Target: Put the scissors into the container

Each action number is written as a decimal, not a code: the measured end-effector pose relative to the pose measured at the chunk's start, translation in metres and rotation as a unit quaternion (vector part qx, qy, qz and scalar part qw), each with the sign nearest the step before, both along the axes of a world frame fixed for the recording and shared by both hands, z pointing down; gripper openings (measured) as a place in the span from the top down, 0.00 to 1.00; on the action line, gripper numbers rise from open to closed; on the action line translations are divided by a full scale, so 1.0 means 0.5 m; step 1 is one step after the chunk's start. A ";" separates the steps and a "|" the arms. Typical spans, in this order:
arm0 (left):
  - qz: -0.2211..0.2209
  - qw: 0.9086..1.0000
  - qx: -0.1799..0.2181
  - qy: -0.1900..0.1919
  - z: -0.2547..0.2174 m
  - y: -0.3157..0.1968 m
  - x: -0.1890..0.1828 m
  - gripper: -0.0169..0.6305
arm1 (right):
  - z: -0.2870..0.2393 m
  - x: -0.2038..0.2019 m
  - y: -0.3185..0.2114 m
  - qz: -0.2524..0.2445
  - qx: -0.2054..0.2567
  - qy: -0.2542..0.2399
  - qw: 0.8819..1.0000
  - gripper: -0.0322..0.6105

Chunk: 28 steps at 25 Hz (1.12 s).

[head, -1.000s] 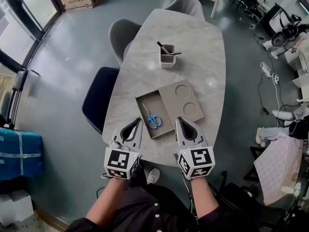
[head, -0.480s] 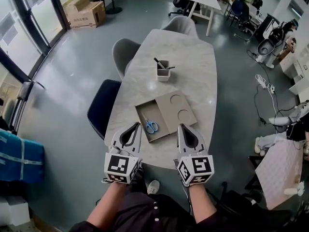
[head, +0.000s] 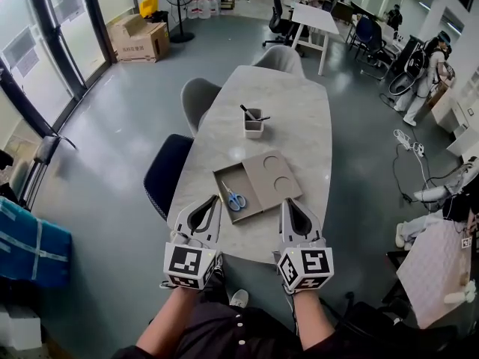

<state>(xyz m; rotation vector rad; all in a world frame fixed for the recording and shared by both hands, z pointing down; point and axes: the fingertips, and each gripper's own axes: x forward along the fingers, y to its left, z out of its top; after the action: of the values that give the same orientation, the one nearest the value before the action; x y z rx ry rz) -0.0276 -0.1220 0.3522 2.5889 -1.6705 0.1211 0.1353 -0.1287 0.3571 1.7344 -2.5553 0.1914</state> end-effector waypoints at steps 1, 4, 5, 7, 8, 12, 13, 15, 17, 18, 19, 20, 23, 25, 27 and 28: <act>0.000 1.000 0.002 -0.001 -0.004 0.008 0.001 0.94 | -0.004 0.001 0.007 0.002 0.002 -0.002 1.000 0.95; 0.000 1.000 0.007 -0.001 -0.012 0.023 0.003 0.94 | -0.012 0.002 0.022 0.003 0.009 -0.001 1.000 0.95; 0.000 1.000 0.009 0.000 -0.014 0.027 0.003 0.94 | -0.015 0.002 0.026 0.002 0.011 0.000 1.000 0.95; -0.002 1.000 0.013 0.000 -0.021 0.031 0.001 0.94 | -0.023 -0.001 0.031 0.000 0.016 0.003 1.000 0.95; -0.002 1.000 0.014 0.001 -0.025 0.034 0.000 0.94 | -0.027 -0.003 0.034 -0.001 0.017 0.004 1.000 0.95; -0.004 1.000 0.018 0.002 -0.031 0.041 -0.002 0.94 | -0.033 -0.008 0.042 -0.004 0.022 0.007 1.000 0.95; -0.004 1.000 0.019 0.002 -0.032 0.043 -0.002 0.94 | -0.034 -0.009 0.043 -0.005 0.023 0.007 1.000 0.95; -0.005 1.000 0.020 0.002 -0.032 0.044 -0.005 0.94 | -0.036 -0.013 0.043 -0.007 0.025 0.009 1.000 0.96; -0.007 1.000 0.019 0.003 -0.030 0.045 -0.007 0.94 | -0.036 -0.017 0.045 -0.008 0.025 0.010 1.000 0.96; -0.007 1.000 0.019 0.003 -0.030 0.046 -0.008 0.94 | -0.036 -0.018 0.045 -0.009 0.025 0.010 1.000 0.96; -0.007 1.000 0.019 0.003 -0.029 0.046 -0.009 0.94 | -0.037 -0.019 0.045 -0.009 0.026 0.010 1.000 0.96; -0.007 1.000 0.019 0.003 -0.029 0.045 -0.010 0.94 | -0.037 -0.020 0.044 -0.010 0.027 0.010 1.000 0.96; -0.009 1.000 0.019 0.004 -0.029 0.042 -0.015 0.94 | -0.038 -0.026 0.040 -0.011 0.027 0.012 0.999 0.96; -0.011 1.000 0.019 0.004 -0.031 0.042 -0.019 0.94 | -0.042 -0.032 0.041 -0.014 0.029 0.012 0.999 0.96; -0.014 1.000 0.019 0.003 -0.033 0.041 -0.023 0.94 | -0.047 -0.035 0.041 -0.017 0.031 0.009 0.999 0.96; -0.014 1.000 0.019 0.003 -0.033 0.040 -0.023 0.94 | -0.049 -0.036 0.041 -0.017 0.032 0.009 0.999 0.96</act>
<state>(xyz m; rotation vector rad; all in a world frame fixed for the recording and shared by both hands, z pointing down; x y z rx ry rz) -0.0393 -0.1017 0.3357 2.5882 -1.7239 0.0797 0.1174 -0.1079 0.3326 1.7030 -2.6042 0.0943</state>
